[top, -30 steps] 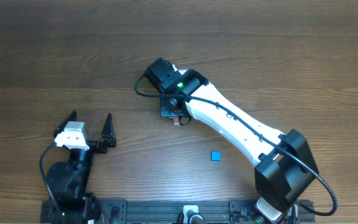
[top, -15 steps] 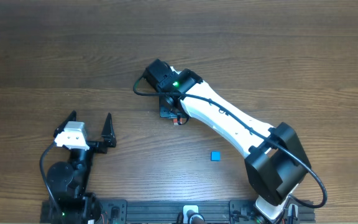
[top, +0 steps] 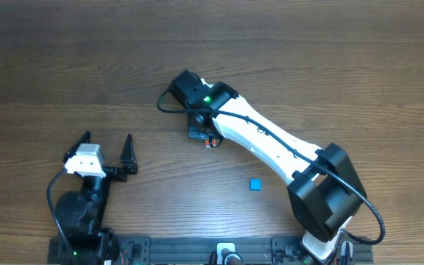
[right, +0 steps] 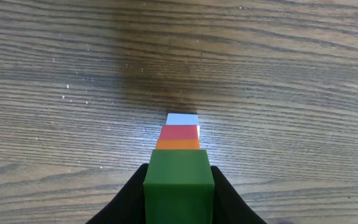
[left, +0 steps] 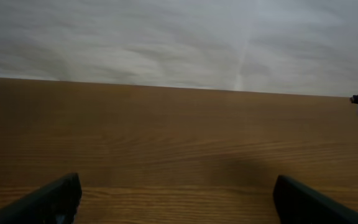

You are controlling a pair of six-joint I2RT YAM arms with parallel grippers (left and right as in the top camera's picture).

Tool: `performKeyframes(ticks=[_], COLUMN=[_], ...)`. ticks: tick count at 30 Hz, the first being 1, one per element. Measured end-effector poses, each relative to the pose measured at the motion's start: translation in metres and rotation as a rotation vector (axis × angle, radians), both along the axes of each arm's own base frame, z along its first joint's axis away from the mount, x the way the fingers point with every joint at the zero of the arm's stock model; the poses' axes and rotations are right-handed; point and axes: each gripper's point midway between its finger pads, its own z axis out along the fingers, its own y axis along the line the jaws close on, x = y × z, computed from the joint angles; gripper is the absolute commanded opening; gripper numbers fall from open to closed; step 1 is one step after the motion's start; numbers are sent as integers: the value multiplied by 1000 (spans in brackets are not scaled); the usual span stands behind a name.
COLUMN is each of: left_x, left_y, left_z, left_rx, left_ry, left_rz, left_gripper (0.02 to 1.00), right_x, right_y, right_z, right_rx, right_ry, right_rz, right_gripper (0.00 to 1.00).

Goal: Stack Cubes

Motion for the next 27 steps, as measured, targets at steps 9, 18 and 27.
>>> performKeyframes(ticks=[9,18,27], left_x=[0,0,0], left_y=[0,0,0], left_z=[0,0,0], left_rx=[0,0,0], left_ry=[0,0,0], left_rz=[0,0,0], left_gripper=[1000,1000,998], right_x=[0,0,-1], right_y=[0,0,-1], right_z=[0,0,-1], right_rx=[0,-1,-3], right_ry=[1,2,6], right_rz=[0,0,0], right_gripper=[174,180,183])
